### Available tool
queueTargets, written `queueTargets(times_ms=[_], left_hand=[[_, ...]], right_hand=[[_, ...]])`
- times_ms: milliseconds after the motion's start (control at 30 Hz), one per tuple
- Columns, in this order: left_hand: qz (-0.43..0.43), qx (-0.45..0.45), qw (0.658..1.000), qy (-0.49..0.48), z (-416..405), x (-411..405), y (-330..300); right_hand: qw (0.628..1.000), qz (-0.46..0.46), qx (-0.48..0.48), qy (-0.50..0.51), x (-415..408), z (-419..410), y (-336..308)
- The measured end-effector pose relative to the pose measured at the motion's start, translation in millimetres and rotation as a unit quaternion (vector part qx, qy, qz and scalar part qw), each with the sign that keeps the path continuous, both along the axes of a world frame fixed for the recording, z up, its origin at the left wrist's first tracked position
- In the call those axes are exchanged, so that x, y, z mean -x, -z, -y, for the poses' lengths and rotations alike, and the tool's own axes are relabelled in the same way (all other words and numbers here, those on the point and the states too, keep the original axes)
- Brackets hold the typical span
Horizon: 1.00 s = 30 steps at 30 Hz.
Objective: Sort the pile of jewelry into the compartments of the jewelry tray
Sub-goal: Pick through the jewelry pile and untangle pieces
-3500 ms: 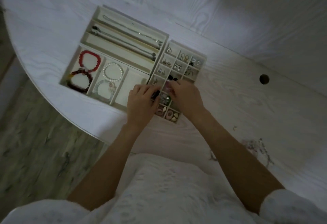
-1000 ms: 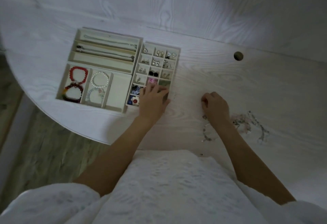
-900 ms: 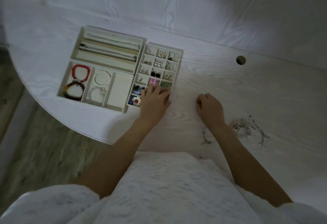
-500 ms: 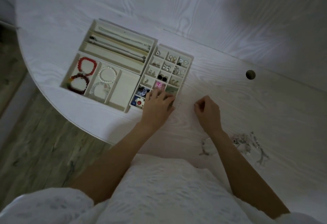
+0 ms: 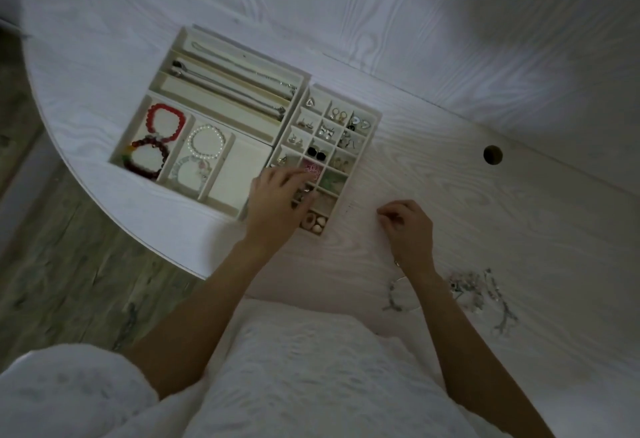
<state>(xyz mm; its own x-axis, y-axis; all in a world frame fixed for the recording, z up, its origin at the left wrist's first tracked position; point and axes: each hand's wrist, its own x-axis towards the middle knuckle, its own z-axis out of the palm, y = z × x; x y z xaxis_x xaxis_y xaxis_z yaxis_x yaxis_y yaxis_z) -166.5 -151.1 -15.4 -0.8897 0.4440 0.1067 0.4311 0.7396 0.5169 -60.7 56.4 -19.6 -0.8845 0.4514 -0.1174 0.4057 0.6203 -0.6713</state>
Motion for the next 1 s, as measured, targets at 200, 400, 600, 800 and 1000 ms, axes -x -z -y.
queueTargets(times_ms=[200,400,600,800,1000], left_hand=[[0.057,0.009,0.994,-0.093,39,40,3],[0.109,-0.022,0.987,-0.117,37,48,3],[0.107,-0.032,0.985,-0.128,37,49,7],[0.107,-0.048,0.983,-0.142,36,53,5],[0.124,-0.051,0.978,-0.158,35,51,5]], right_hand=[[0.999,-0.034,0.034,0.01,31,2,-25],[0.989,-0.066,0.091,-0.092,93,24,-45],[0.987,-0.066,0.097,-0.108,136,35,-45],[0.999,-0.039,0.006,-0.034,141,0,-33],[0.987,0.002,-0.129,-0.091,149,-9,-26]])
